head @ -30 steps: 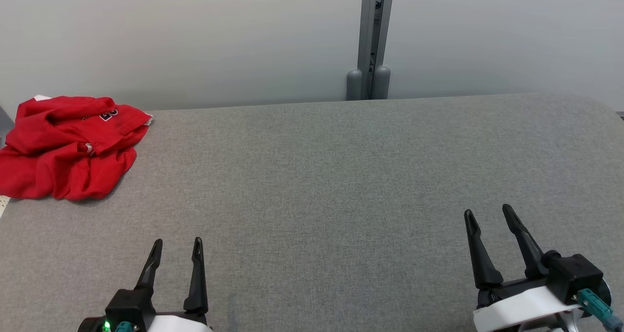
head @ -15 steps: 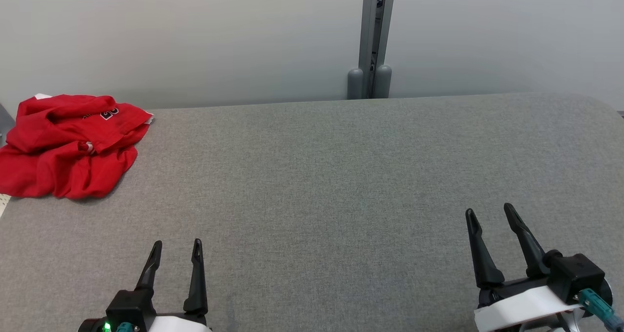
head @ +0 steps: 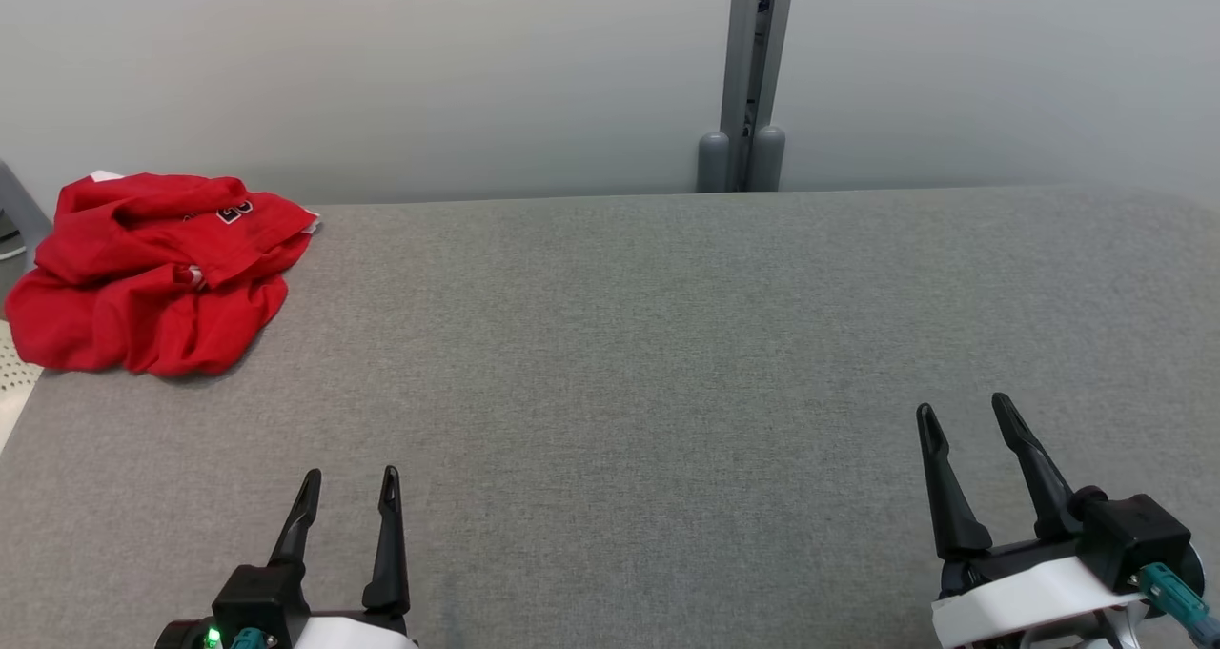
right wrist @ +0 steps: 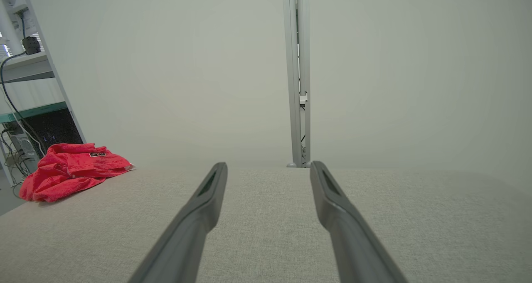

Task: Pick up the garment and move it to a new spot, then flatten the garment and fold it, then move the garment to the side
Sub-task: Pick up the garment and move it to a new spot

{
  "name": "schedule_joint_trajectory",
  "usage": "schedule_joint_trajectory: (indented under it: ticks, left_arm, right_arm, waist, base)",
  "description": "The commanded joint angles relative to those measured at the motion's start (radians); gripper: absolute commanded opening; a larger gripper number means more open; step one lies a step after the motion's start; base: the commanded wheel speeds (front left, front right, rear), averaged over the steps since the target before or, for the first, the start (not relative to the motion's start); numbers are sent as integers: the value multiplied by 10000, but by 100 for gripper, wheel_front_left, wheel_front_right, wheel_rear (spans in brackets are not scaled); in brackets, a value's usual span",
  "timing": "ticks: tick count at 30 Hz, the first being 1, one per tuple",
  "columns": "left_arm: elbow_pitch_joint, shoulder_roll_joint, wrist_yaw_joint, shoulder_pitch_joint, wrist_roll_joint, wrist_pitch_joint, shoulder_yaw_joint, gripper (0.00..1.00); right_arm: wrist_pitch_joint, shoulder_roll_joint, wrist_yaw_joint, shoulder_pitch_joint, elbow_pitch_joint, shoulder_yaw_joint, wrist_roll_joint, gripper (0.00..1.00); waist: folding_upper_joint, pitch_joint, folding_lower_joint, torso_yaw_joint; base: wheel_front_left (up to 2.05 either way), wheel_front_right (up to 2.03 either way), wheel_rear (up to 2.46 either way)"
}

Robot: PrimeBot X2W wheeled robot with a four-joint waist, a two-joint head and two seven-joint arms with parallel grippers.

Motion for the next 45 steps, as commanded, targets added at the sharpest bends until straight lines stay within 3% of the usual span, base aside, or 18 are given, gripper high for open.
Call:
schedule_joint_trajectory:
  ticks: [1, 5, 23, 29, 45]
  left_arm:
    - [-13, 49, -21, -139, 71, -4, 7, 100]
    - [-37, 51, -13, -177, 86, -4, 2, 100]
    - [-155, 45, -97, -44, 234, -3, 306, 100]
    - [-274, 42, -7, 47, 142, -3, 434, 100]
    - [-775, 43, 283, 31, -253, -3, 406, 100]
  right_arm:
    - [-77, -71, 18, 13, -42, -10, 6, 100]
    - [-76, -68, 18, 66, -85, 38, 68, 100]
    - [-66, -66, 18, 171, -171, 31, 147, 100]
    - [-66, -68, 18, 2, -138, 226, 99, 100]
    - [-66, -73, 11, -408, -105, 387, -309, 100]
  waist:
    - [-1, 4, 0, 146]
    - [-1, -24, 0, 682]
    - [-1, -27, 0, 4425]
    - [-1, 101, 0, 4869]
    - [-1, 741, 0, 5054]
  base:
    - [0, 0, 0]
    - [0, 0, 0]
    - [0, 0, 0]
    - [0, 0, 0]
    - [0, 0, 0]
